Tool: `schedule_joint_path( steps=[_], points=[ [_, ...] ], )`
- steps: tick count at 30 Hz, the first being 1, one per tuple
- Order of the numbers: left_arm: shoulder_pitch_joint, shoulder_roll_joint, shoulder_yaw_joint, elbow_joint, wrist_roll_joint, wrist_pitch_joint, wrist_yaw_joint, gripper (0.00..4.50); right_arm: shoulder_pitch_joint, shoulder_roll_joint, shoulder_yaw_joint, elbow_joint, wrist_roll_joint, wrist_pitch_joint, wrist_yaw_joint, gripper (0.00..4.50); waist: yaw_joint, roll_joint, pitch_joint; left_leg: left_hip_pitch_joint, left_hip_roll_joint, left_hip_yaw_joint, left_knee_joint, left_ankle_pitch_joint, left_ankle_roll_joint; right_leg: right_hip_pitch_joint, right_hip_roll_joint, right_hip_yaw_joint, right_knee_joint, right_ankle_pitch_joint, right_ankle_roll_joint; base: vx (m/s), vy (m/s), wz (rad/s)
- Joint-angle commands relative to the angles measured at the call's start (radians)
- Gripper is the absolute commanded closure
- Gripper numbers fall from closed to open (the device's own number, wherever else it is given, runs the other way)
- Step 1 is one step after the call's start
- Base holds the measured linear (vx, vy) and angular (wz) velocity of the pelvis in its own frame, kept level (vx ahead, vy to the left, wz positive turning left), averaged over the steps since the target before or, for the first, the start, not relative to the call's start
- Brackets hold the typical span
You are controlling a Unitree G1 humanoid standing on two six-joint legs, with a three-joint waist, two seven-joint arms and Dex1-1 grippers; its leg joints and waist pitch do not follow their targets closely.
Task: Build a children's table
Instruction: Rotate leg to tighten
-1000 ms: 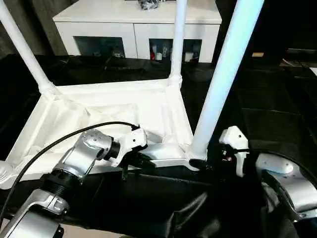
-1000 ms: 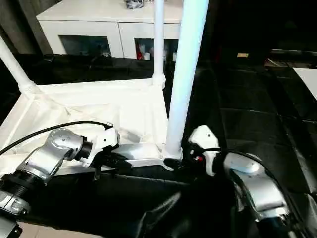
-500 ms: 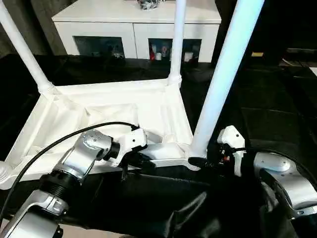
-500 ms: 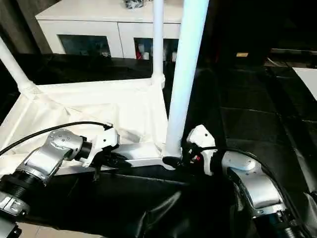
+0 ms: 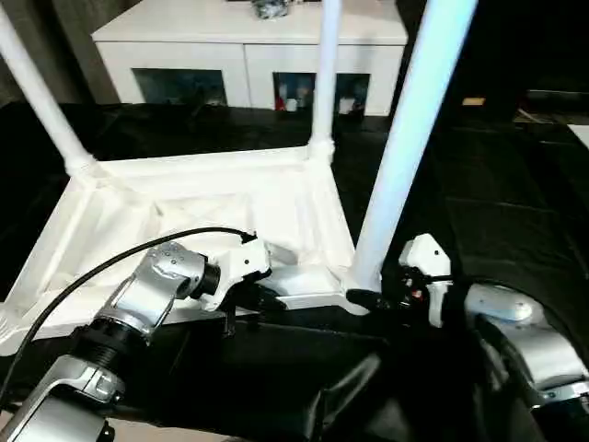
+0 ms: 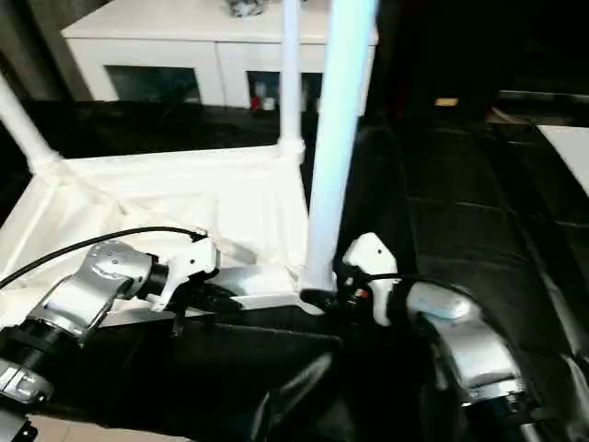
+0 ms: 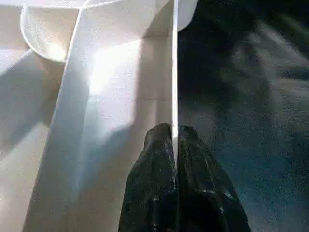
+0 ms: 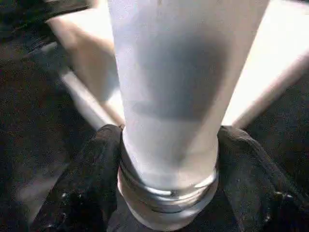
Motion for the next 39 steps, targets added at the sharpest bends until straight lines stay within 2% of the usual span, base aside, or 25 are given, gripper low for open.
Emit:
schedule_joint_path(
  steps=[1, 2, 3, 6, 8, 10, 11, 12, 13, 15, 16, 17, 20, 23, 26, 27, 28, 29, 31, 32, 33, 34, 35, 37, 39],
  points=[
    [0.005, -0.053, 0.004, 0.025, -0.008, 0.011, 0.074, 4.50, -0.005, 0.024, -0.031, 0.083, -0.060, 0.035, -0.150, 1.84, -0.008, -0.013, -0.042, 0.021, 0.091, -0.050, -0.111, -0.316, -0.001, 0.019, -0.062, 0.027, -0.077, -0.266, -0.249, 0.000, 0.000, 0.00],
    [-0.004, -0.110, 0.029, 0.034, -0.025, 0.022, 0.141, 4.50, -0.017, 0.087, -0.040, 0.104, -0.082, 0.037, -0.258, 1.85, -0.011, -0.015, -0.042, 0.027, 0.090, -0.049, -0.111, -0.349, -0.022, 0.011, -0.062, 0.030, -0.084, -0.324, -0.226, 0.000, 0.000, 0.00],
    [-0.004, -0.110, 0.029, 0.034, -0.025, 0.022, 0.141, 4.50, -0.017, 0.087, -0.040, 0.104, -0.082, 0.037, -0.258, 1.85, -0.012, -0.015, -0.041, 0.028, 0.090, -0.052, -0.113, -0.369, -0.033, 0.007, -0.064, 0.031, -0.089, -0.358, -0.208, 0.000, 0.000, 0.00],
    [-0.043, -0.203, 0.055, 0.065, -0.024, 0.044, 0.276, 4.50, -0.063, 0.201, -0.069, 0.173, -0.121, 0.041, -0.472, 1.85, -0.024, -0.015, -0.044, 0.028, 0.087, -0.053, -0.113, -0.386, -0.047, 0.000, -0.060, 0.032, -0.093, -0.386, -0.180, 0.000, 0.000, 0.00],
    [-0.057, -0.223, 0.053, 0.081, -0.011, 0.042, 0.315, 4.50, -0.079, 0.233, -0.076, 0.198, -0.128, 0.044, -0.528, 1.85, -0.025, -0.013, -0.044, 0.028, 0.085, -0.051, -0.114, -0.386, -0.043, -0.003, -0.058, 0.033, -0.096, -0.371, -0.177, 0.000, 0.000, 0.00],
    [-0.105, -0.294, 0.074, 0.143, 0.018, 0.037, 0.445, 4.50, -0.125, 0.329, -0.111, 0.268, -0.138, 0.030, -0.695, 1.85, -0.026, -0.014, -0.043, 0.030, 0.084, -0.048, -0.113, -0.380, -0.039, -0.007, -0.057, 0.034, -0.099, -0.365, -0.171, 0.000, 0.000, 0.00],
    [-0.127, -0.325, 0.086, 0.173, 0.025, 0.030, 0.498, 4.50, -0.146, 0.366, -0.108, 0.299, -0.152, 0.018, -0.751, 1.85, -0.026, -0.013, -0.042, 0.037, 0.081, -0.047, -0.110, -0.403, -0.047, -0.014, -0.058, 0.035, -0.105, -0.395, -0.169, 0.000, 0.000, 0.00],
    [-0.128, -0.327, 0.086, 0.175, 0.026, 0.029, 0.502, 4.50, -0.147, 0.368, -0.107, 0.301, -0.153, 0.016, -0.753, 1.85, -0.023, -0.016, -0.045, 0.040, 0.082, -0.048, -0.110, -0.401, -0.047, -0.013, -0.058, 0.035, -0.107, -0.397, -0.163, 0.000, 0.000, 0.00],
    [-0.134, -0.334, 0.088, 0.183, 0.030, 0.026, 0.515, 4.50, -0.153, 0.377, -0.099, 0.311, -0.163, 0.009, -0.762, 1.85, -0.021, -0.015, -0.045, 0.038, 0.083, -0.049, -0.112, -0.392, -0.044, -0.010, -0.059, 0.035, -0.106, -0.382, -0.161, 0.000, 0.000, 0.00],
    [-0.136, -0.330, 0.066, 0.194, 0.056, 0.014, 0.508, 4.50, -0.162, 0.408, -0.075, 0.307, -0.140, -0.028, -0.689, 1.85, -0.021, -0.012, -0.053, 0.022, 0.086, -0.049, -0.119, -0.309, -0.017, 0.010, -0.057, 0.030, -0.092, -0.242, -0.165, 0.000, 0.000, 0.00],
    [-0.134, -0.327, 0.061, 0.193, 0.059, 0.014, 0.500, 4.50, -0.160, 0.412, -0.070, 0.297, -0.129, -0.041, -0.661, 1.85, -0.021, -0.013, -0.054, 0.017, 0.086, -0.048, -0.119, -0.279, -0.002, 0.015, -0.055, 0.028, -0.088, -0.196, -0.169, 0.000, 0.000, 0.00],
    [-0.127, -0.319, 0.054, 0.186, 0.060, 0.021, 0.481, 4.50, -0.156, 0.406, -0.052, 0.278, -0.133, -0.060, -0.625, 1.29, -0.018, -0.012, -0.056, 0.019, 0.087, -0.044, -0.114, -0.245, 0.021, 0.014, -0.058, 0.028, -0.087, -0.148, -0.181, 0.000, 0.000, 0.00],
    [-0.099, -0.279, 0.019, 0.176, 0.075, 0.042, 0.410, 4.50, -0.141, 0.382, -0.061, 0.221, -0.128, -0.079, -0.598, 1.10, -0.016, -0.011, -0.055, 0.014, 0.086, -0.042, -0.110, -0.237, 0.053, 0.019, -0.063, 0.030, -0.090, -0.173, -0.197, 0.000, 0.000, 0.00],
    [-0.090, -0.260, 0.012, 0.175, 0.081, 0.061, 0.376, 4.50, -0.129, 0.347, -0.064, 0.161, -0.112, -0.058, -0.566, 0.70, -0.019, -0.012, -0.055, 0.011, 0.087, -0.044, -0.112, -0.219, 0.062, 0.022, -0.061, 0.027, -0.090, -0.188, -0.197, 0.000, 0.000, 0.00],
    [-0.082, -0.232, 0.004, 0.162, 0.079, 0.077, 0.325, 4.50, -0.105, 0.275, -0.055, 0.071, -0.095, -0.030, -0.485, 0.65, -0.018, -0.012, -0.055, 0.015, 0.090, -0.042, -0.111, -0.220, 0.064, 0.018, -0.059, 0.028, -0.090, -0.189, -0.206, 0.000, 0.000, 0.00],
    [-0.076, -0.219, 0.000, 0.151, 0.074, 0.075, 0.299, 4.50, -0.090, 0.240, -0.057, 0.030, -0.082, -0.011, -0.443, 0.65, -0.015, -0.009, -0.056, 0.015, 0.090, -0.042, -0.109, -0.206, 0.072, 0.020, -0.059, 0.028, -0.087, -0.166, -0.206, 0.000, 0.000, 0.00],
    [-0.070, -0.202, -0.005, 0.142, 0.072, 0.068, 0.273, 4.50, -0.071, 0.197, -0.062, -0.014, -0.053, 0.004, -0.378, 0.65, -0.015, -0.012, -0.055, 0.012, 0.091, -0.042, -0.110, -0.197, 0.078, 0.024, -0.059, 0.028, -0.088, -0.152, -0.203, 0.000, 0.000, 0.00],
    [-0.064, -0.183, -0.011, 0.131, 0.068, 0.061, 0.246, 4.50, -0.049, 0.154, -0.069, -0.059, -0.023, 0.019, -0.307, 0.65, -0.013, -0.011, -0.057, 0.009, 0.092, -0.044, -0.108, -0.165, 0.093, 0.031, -0.060, 0.027, -0.082, -0.105, -0.206, 0.000, 0.000, 0.00],
    [-0.059, -0.165, -0.018, 0.122, 0.064, 0.047, 0.218, 4.50, -0.028, 0.111, -0.071, -0.095, -0.006, 0.024, -0.242, 0.65, -0.014, -0.010, -0.061, 0.010, 0.093, -0.043, -0.100, -0.125, 0.119, 0.031, -0.060, 0.026, -0.073, -0.019, -0.230, 0.000, 0.000, 0.00],
    [-0.049, -0.137, -0.031, 0.106, 0.059, 0.010, 0.167, 4.50, 0.001, 0.052, -0.063, -0.126, 0.007, 0.015, -0.157, 0.65, -0.013, -0.004, -0.063, 0.010, 0.092, -0.043, -0.096, -0.112, 0.136, 0.035, -0.060, 0.023, -0.071, 0.024, -0.242, 0.000, 0.000, 0.00],
    [-0.041, -0.119, -0.041, 0.092, 0.054, -0.015, 0.128, 4.50, 0.021, 0.014, -0.058, -0.142, 0.013, 0.010, -0.105, 0.65, -0.014, -0.007, -0.063, 0.010, 0.093, -0.041, -0.094, -0.101, 0.148, 0.033, -0.061, 0.025, -0.065, 0.068, -0.259, 0.000, 0.000, 0.00],
    [-0.030, -0.087, -0.055, 0.069, 0.050, -0.045, 0.072, 4.50, 0.056, -0.050, -0.049, -0.164, 0.022, -0.002, -0.021, 0.65, -0.012, -0.001, -0.065, 0.009, 0.093, -0.044, -0.093, -0.097, 0.154, 0.036, -0.062, 0.023, -0.064, 0.079, -0.266, 0.000, 0.000, 0.00],
    [-0.022, -0.060, -0.065, 0.046, 0.045, -0.063, 0.022, 4.50, 0.084, -0.102, -0.042, -0.176, 0.033, -0.005, 0.048, 0.65, -0.007, -0.005, -0.066, 0.012, 0.097, -0.042, -0.089, -0.089, 0.166, 0.037, -0.063, 0.024, -0.062, 0.112, -0.271, 0.000, 0.000, 0.00],
    [-0.019, -0.051, -0.068, 0.037, 0.041, -0.066, 0.003, 4.50, 0.092, -0.120, -0.039, -0.183, 0.043, 0.002, 0.068, 0.65, -0.007, -0.004, -0.064, 0.014, 0.097, -0.039, -0.089, -0.094, 0.173, 0.034, -0.063, 0.023, -0.062, 0.111, -0.287, 0.000, 0.000, 0.00],
    [-0.010, -0.023, -0.073, 0.004, 0.024, -0.059, -0.057, 4.50, 0.098, -0.144, -0.036, -0.188, 0.055, 0.013, 0.095, 0.65, -0.004, -0.003, -0.059, 0.017, 0.100, -0.040, -0.096, -0.132, 0.155, 0.032, -0.062, 0.021, -0.066, 0.031, -0.294, 0.000, 0.000, 0.00]
  ],
)
